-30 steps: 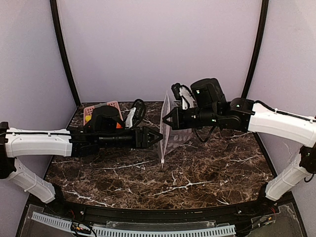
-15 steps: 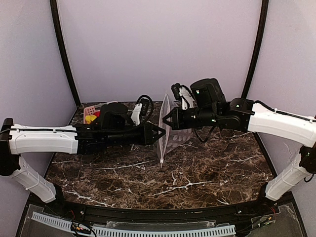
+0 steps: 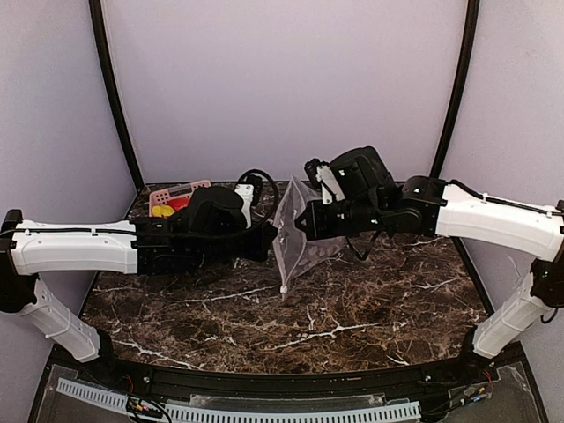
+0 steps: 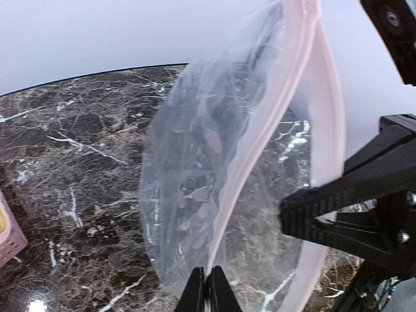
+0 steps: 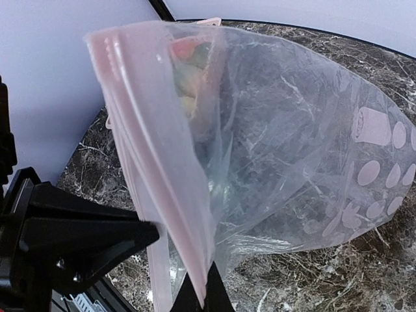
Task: Place the food in the zip-top bag and seal the zipper
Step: Adjust the zipper food storage bag at the center of the board.
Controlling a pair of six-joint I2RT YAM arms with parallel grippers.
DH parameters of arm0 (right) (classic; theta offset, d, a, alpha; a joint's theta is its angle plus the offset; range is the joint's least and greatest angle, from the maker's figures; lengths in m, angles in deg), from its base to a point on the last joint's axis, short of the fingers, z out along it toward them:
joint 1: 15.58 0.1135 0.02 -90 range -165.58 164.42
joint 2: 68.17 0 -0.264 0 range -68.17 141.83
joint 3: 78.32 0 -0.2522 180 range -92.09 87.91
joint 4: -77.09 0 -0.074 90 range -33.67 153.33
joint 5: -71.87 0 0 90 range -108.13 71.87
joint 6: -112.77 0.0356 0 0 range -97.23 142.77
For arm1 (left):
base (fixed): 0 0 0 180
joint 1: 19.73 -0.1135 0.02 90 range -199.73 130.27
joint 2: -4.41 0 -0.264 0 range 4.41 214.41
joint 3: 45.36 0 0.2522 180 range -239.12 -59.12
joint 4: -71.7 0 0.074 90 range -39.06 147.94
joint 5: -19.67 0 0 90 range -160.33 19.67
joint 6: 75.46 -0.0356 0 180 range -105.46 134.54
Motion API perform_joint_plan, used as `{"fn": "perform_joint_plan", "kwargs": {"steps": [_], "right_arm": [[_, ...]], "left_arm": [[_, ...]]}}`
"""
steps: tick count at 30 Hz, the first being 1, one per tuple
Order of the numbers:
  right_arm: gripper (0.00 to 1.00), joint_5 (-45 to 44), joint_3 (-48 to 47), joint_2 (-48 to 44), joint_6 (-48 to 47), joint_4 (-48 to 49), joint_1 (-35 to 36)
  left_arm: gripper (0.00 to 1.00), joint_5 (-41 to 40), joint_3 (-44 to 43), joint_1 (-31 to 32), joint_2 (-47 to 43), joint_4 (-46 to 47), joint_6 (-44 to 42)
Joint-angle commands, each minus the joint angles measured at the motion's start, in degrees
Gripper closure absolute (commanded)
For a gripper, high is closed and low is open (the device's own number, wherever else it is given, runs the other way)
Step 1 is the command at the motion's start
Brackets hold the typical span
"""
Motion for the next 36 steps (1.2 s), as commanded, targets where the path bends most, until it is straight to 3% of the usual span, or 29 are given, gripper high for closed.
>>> {"fn": "perform_joint_plan", "kwargs": {"steps": [1, 11, 18, 24, 31, 36], "right_arm": [[1.0, -3.3, -2.1, -0.4, -0.3, -2.7, 1.0], [1.0, -7.9, -0.3, -4.7, 3.2, -9.5, 2.6], [1.0, -7.9, 2.2, -7.2, 5.1, -8.3, 2.7], [0.99, -7.9, 4.4, -6.9, 6.6, -5.6, 2.7], [0.71, 2.2, 7.5, -8.5, 5.1, 4.5, 2.9], [0.58, 2.2, 9.0, -10.8, 5.3, 8.0, 4.0]], "left_arm": [[0.96, -10.5, -1.6, -0.1, -2.1, -5.3, -3.6], [0.96, -18.4, -3.8, -1.9, -5.0, -7.7, -8.2], [0.96, -20.6, -5.3, -2.8, -6.0, -9.4, -11.3], [0.96, -15.3, -2.9, -2.8, -6.8, -6.0, -10.2], [0.97, -4.0, -0.4, -2.7, -5.9, -0.9, -4.3], [0.98, -0.8, -0.6, -2.8, -5.3, -0.1, -2.6]]}}
